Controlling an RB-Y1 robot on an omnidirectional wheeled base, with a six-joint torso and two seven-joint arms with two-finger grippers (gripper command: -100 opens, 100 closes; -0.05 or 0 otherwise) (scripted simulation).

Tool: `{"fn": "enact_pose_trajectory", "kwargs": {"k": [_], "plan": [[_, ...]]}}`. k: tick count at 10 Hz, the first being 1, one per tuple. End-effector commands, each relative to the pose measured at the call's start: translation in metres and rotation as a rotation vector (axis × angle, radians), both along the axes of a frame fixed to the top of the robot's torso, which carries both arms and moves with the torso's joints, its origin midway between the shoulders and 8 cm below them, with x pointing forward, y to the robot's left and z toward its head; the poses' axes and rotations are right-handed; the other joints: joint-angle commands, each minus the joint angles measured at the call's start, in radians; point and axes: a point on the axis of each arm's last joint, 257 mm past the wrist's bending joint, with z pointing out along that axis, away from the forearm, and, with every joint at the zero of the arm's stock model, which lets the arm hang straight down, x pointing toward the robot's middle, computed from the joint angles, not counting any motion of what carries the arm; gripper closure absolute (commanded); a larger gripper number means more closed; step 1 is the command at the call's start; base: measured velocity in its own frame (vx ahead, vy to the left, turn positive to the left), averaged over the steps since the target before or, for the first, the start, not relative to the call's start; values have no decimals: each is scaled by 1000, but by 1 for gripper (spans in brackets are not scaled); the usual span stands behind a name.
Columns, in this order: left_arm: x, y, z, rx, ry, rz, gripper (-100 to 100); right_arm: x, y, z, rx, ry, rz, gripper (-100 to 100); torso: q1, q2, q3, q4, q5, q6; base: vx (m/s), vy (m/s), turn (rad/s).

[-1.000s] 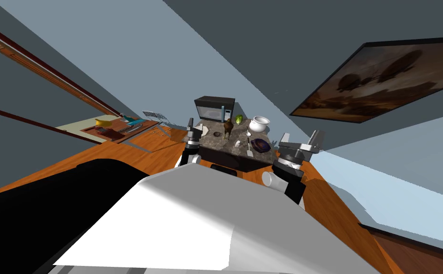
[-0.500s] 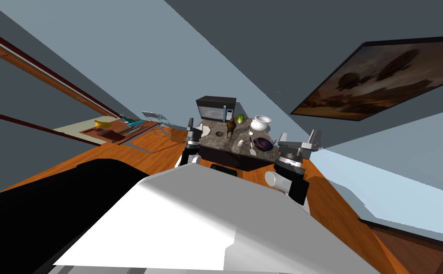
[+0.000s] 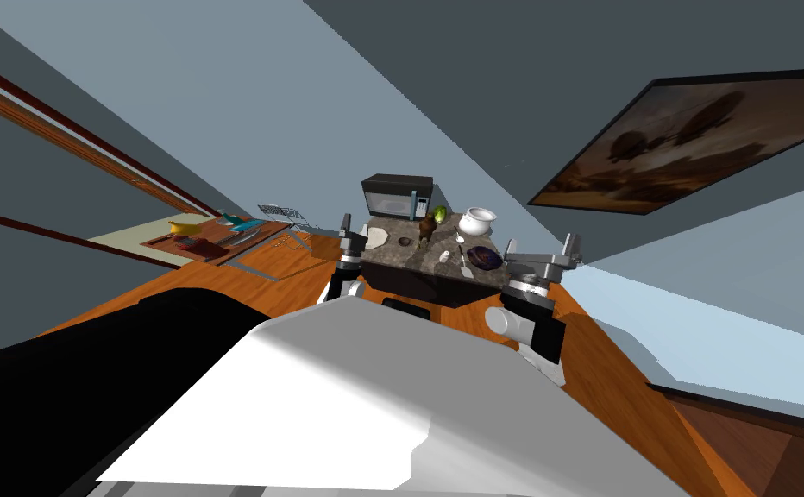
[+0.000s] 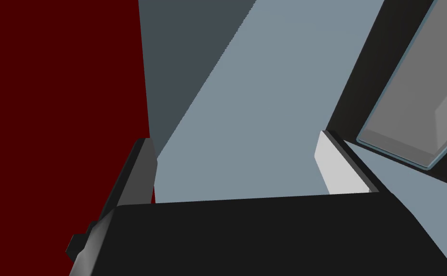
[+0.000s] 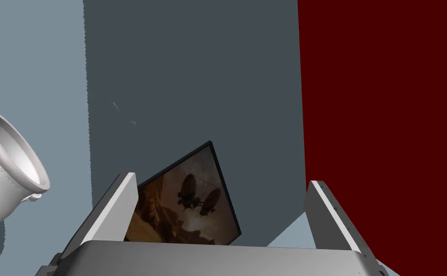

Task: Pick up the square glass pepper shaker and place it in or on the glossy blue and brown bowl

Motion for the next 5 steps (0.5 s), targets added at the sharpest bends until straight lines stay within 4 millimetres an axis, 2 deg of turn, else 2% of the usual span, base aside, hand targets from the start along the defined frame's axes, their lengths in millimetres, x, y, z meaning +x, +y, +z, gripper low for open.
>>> {"fn": "enact_pose_trajectory", "kwargs": {"k": [1, 5], "plan": [[0, 0, 0, 0, 0, 0, 0, 7, -7, -4, 64, 15, 35, -100, 0, 0, 0, 0, 0, 0, -64, 128, -46], [0, 0, 0, 0, 0, 0, 0, 28, -20, -21, 242, 64, 126, -100, 0, -1, 0, 0, 0, 0, -57, 129, -37]]}}
